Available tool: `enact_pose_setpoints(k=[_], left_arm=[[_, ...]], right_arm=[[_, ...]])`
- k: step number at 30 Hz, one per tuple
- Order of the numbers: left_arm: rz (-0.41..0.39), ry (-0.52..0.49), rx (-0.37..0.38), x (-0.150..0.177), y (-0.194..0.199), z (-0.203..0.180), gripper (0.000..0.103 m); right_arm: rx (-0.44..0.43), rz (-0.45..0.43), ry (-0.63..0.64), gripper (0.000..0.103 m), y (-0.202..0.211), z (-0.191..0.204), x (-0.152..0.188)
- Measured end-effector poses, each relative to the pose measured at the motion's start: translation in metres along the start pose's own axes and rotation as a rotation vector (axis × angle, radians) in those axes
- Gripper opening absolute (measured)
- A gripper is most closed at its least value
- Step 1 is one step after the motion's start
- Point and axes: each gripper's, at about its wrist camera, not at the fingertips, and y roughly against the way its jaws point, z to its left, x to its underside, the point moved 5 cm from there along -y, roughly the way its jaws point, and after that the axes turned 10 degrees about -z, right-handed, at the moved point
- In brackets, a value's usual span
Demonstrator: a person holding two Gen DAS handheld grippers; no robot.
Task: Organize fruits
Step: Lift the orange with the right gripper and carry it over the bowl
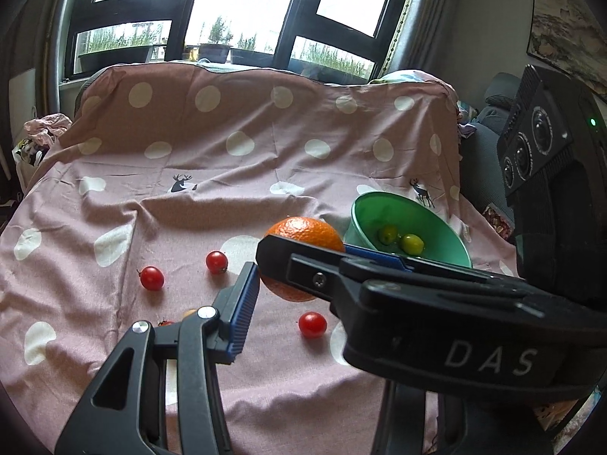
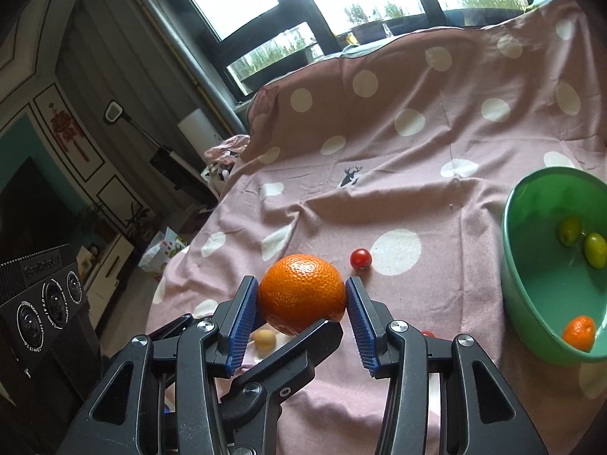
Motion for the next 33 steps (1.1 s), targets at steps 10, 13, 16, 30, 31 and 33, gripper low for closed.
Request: enact_pose_setpoints(k=[10,13,16,30,31,33], left_arm=[[-0.002,-0.033,0.043,-0.009,-0.011,-0.03,0.045],[-0.002,-0.044,0.058,-0.012,-0.015,-0.039,0.045],[-0.001,-0.054,0.069,-0.014,-0.018,-0.047,0.045],[0.022,-0.093,0.129,-0.02,-0.036,-0.083,0.045],[0.025,-0.095,0.133,-0.02,-0.037,-0.085,0.045],[0.03,-0.098,0.141,-0.019,-0.04,-0.09,0.045]], right_arm=[[0.033,-0.04,-0.03,0.049,0.023,-0.022,-0.014],[0.041,-0.054,-0.041,0.049,0.03,-0.028,-0.017],[0.048,-0.066,-0.051,0.049,0.036,-0.034,-0.02],[0.098,-0.106,-0.098,0.049,0.061,-0.064,-0.031],[0.101,-0.108,-0.103,0.049,0.062,-0.067,-0.031],[0.111,-0.111,-0.112,0.049,0.065,-0.071,-0.032]])
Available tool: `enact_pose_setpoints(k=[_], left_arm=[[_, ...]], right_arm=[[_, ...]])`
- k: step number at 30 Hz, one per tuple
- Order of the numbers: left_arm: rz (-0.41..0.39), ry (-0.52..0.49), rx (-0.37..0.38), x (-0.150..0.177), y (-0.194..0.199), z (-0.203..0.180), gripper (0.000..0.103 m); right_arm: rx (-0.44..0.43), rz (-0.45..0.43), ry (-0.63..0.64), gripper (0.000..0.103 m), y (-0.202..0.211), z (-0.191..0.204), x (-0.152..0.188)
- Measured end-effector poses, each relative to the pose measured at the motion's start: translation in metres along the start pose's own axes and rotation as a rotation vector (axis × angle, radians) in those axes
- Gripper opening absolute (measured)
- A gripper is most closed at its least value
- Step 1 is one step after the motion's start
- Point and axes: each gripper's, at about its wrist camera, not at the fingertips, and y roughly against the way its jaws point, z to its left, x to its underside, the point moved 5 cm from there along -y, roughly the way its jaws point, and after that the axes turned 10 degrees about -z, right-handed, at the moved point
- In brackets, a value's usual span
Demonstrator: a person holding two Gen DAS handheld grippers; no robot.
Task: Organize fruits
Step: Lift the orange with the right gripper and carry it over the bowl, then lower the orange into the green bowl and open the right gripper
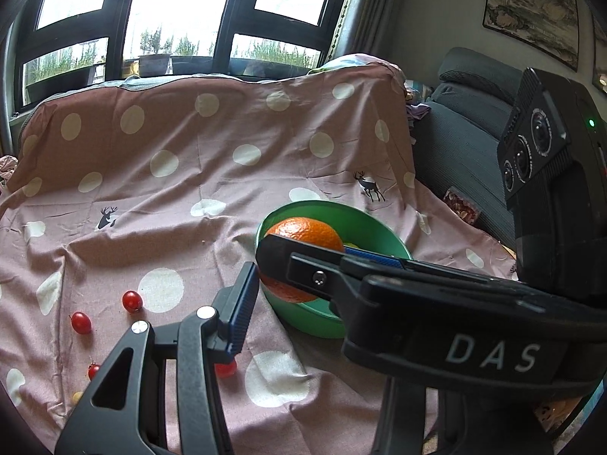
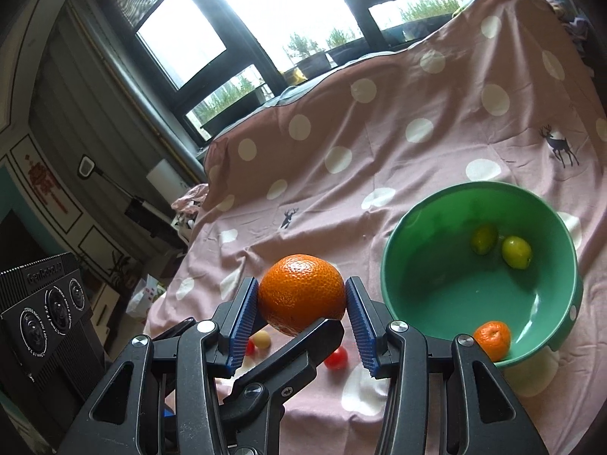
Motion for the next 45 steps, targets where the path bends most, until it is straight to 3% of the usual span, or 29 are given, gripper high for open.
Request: enact_pose_setpoints(k=[19,45], left_arm=[[0.067,-0.011,0.078,0.004,-0.037,-0.031,0.045],[0.166,0.036,0.156,0.021,-0.077,-0.046,0.045]], right_arm=[[0.094,-0.005,-0.077,0.05,0.012,-0.047,-0.009],[0.213,0.063,-0.144,0.05,0.008,-0.091,-0.003]])
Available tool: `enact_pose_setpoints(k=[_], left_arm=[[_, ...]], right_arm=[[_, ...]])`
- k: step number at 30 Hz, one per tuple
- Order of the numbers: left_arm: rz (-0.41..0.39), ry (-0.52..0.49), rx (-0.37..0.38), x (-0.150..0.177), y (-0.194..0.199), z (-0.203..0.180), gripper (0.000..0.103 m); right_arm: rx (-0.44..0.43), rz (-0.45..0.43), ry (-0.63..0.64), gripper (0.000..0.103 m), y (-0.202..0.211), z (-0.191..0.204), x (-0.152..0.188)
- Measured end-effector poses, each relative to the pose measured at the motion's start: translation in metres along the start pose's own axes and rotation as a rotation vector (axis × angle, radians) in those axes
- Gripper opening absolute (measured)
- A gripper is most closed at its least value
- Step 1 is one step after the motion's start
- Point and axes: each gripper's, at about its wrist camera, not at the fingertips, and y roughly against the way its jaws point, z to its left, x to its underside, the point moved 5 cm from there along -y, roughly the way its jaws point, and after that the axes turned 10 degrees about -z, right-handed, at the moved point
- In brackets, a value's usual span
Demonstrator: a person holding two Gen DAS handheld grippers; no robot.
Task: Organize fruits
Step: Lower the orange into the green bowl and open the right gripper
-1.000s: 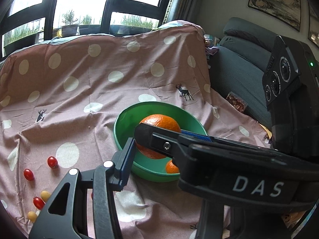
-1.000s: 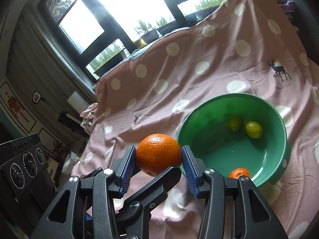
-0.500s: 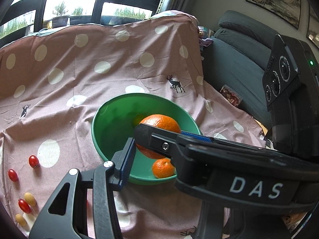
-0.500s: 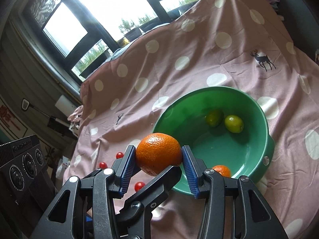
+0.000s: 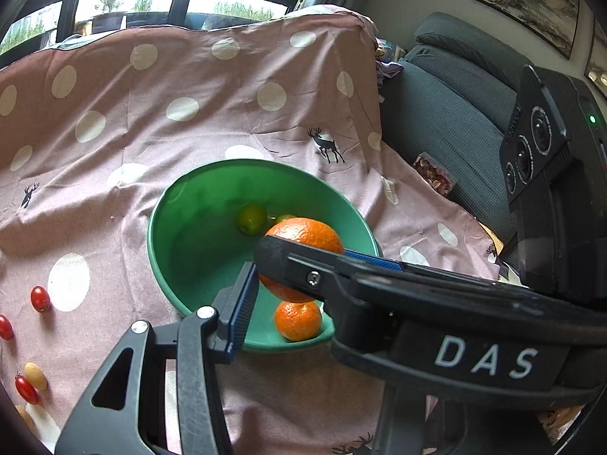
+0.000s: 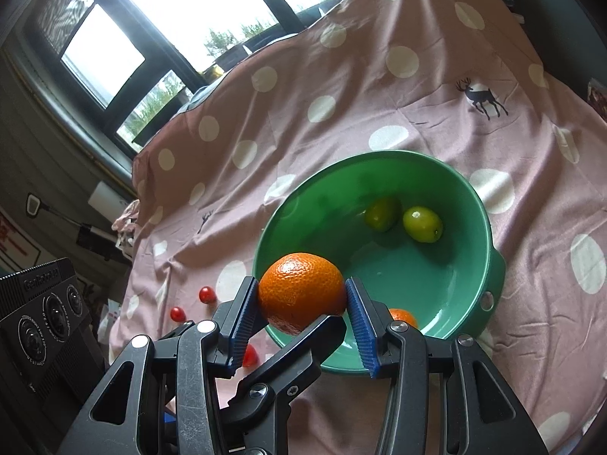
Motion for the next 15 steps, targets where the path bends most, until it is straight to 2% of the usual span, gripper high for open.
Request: enact_pose_setpoints(k=[15], left_arm=[[0.021,0.023,0.011,0.0062,-0.0099,-0.0015,0.045]], right_arm=[[0.05,0.023,0.004,0.05,-0.0049,-0.0073,0.0015]])
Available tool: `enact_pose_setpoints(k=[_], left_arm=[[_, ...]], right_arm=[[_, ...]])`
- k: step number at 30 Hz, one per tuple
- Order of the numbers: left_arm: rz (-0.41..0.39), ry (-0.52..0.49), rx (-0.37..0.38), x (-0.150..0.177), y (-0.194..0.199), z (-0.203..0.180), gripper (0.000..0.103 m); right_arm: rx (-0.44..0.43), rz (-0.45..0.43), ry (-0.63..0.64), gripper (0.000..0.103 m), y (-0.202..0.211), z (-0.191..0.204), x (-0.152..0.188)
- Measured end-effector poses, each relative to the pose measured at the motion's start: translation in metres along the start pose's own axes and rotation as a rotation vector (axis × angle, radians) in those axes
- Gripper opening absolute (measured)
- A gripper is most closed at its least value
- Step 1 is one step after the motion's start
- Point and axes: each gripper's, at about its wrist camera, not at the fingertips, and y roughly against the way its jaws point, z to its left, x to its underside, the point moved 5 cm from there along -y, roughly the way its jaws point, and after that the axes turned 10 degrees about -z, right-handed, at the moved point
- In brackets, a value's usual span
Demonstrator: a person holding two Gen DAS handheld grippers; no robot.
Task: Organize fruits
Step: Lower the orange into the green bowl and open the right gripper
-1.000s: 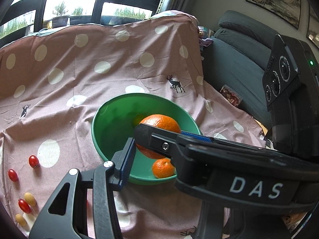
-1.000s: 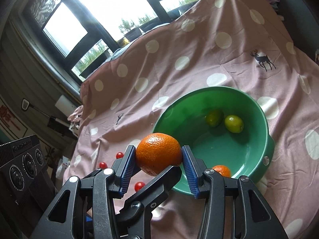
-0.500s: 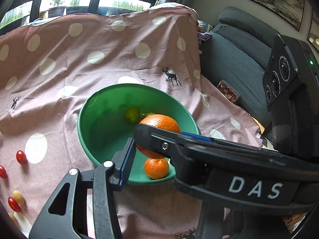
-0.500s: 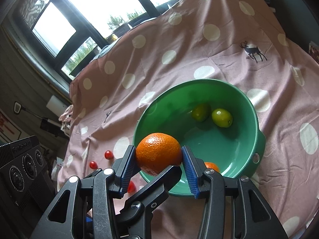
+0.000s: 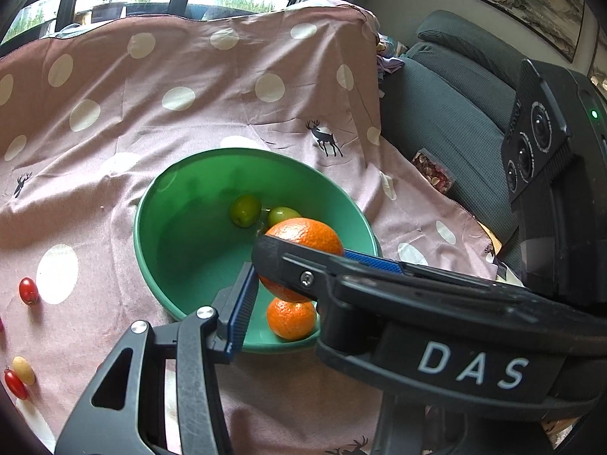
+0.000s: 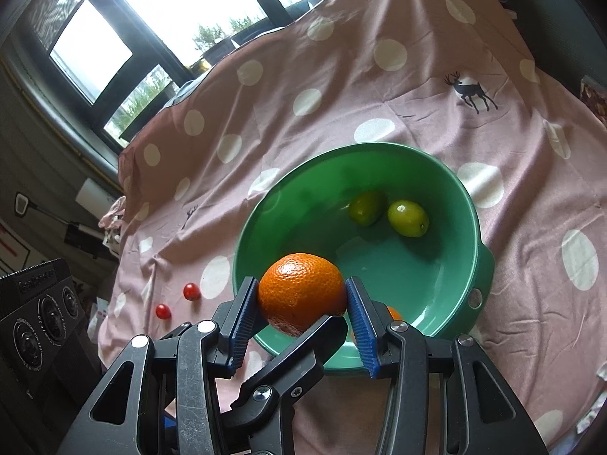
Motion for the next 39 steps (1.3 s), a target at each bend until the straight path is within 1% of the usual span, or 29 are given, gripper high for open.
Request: enact_pose_setpoints(k=[39], left_arm=[[0.067,0.054,0.03,0.01,-0.023,0.004,0.045]], right_arm=[[0.064,0.059,-0.023,0.05,-0.013,-0.015,0.006]])
